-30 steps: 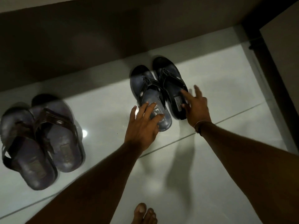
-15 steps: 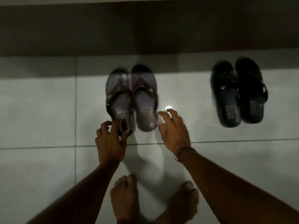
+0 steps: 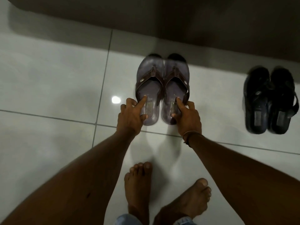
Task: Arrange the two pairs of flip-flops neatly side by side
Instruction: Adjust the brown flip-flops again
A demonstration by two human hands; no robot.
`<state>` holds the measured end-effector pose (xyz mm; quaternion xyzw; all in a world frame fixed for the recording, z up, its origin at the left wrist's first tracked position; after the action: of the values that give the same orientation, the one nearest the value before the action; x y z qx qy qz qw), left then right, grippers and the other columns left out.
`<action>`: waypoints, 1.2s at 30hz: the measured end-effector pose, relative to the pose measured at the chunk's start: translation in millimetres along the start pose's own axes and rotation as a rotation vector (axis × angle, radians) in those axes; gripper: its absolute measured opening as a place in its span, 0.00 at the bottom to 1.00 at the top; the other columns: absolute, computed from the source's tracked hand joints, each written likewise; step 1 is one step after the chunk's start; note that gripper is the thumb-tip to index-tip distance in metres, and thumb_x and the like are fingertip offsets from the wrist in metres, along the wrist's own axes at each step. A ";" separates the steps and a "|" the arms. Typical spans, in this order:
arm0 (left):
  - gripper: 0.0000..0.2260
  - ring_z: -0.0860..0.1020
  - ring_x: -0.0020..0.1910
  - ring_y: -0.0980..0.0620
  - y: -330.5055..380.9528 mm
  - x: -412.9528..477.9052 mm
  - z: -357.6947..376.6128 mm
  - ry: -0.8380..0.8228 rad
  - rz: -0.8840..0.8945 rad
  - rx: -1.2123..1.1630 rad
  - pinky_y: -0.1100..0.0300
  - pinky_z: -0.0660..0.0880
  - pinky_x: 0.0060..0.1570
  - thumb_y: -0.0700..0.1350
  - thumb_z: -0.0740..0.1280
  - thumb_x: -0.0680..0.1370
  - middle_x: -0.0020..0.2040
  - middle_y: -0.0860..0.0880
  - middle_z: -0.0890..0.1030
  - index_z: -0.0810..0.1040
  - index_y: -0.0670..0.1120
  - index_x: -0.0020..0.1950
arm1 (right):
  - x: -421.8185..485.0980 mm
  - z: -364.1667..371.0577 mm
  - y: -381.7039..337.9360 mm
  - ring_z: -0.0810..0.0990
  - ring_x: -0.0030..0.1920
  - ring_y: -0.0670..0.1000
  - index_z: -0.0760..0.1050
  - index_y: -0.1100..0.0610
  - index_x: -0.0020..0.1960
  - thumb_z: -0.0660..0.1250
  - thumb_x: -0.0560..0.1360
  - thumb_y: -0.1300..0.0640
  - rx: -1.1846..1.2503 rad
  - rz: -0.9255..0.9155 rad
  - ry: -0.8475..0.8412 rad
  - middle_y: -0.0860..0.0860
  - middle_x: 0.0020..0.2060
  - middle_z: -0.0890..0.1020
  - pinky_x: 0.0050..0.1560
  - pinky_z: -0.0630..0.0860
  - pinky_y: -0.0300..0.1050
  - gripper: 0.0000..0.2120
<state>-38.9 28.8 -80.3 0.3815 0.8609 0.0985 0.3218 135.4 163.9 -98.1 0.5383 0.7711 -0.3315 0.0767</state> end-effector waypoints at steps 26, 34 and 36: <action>0.32 0.70 0.67 0.39 -18.6 -7.8 4.1 -0.049 0.021 -0.069 0.43 0.75 0.65 0.59 0.66 0.81 0.72 0.40 0.67 0.60 0.56 0.82 | -34.3 16.0 0.3 0.72 0.68 0.61 0.58 0.42 0.81 0.68 0.81 0.51 -0.091 0.011 -0.042 0.55 0.76 0.66 0.66 0.76 0.60 0.33; 0.31 0.71 0.66 0.37 -18.4 -9.8 1.5 -0.039 0.039 -0.075 0.43 0.75 0.63 0.61 0.64 0.80 0.72 0.39 0.67 0.62 0.56 0.81 | -36.3 16.7 1.8 0.72 0.70 0.62 0.57 0.41 0.81 0.67 0.81 0.52 -0.040 0.005 -0.040 0.54 0.77 0.64 0.67 0.75 0.60 0.33; 0.27 0.72 0.65 0.37 -16.6 -14.4 -3.0 0.046 0.014 -0.040 0.42 0.76 0.60 0.62 0.63 0.81 0.71 0.40 0.68 0.66 0.57 0.79 | -41.4 9.5 3.9 0.73 0.70 0.61 0.57 0.40 0.81 0.65 0.83 0.49 0.013 0.006 -0.001 0.54 0.78 0.63 0.66 0.78 0.59 0.30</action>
<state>-43.5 7.2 -77.9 0.3789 0.8631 0.1264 0.3089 153.5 126.8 -87.4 0.5408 0.7674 -0.3364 0.0744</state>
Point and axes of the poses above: each hand's wrist, its own x-axis towards the middle knuckle, its own z-axis out of the palm, y = z × x, the point moved 1 cm from there along x, towards the middle knuckle
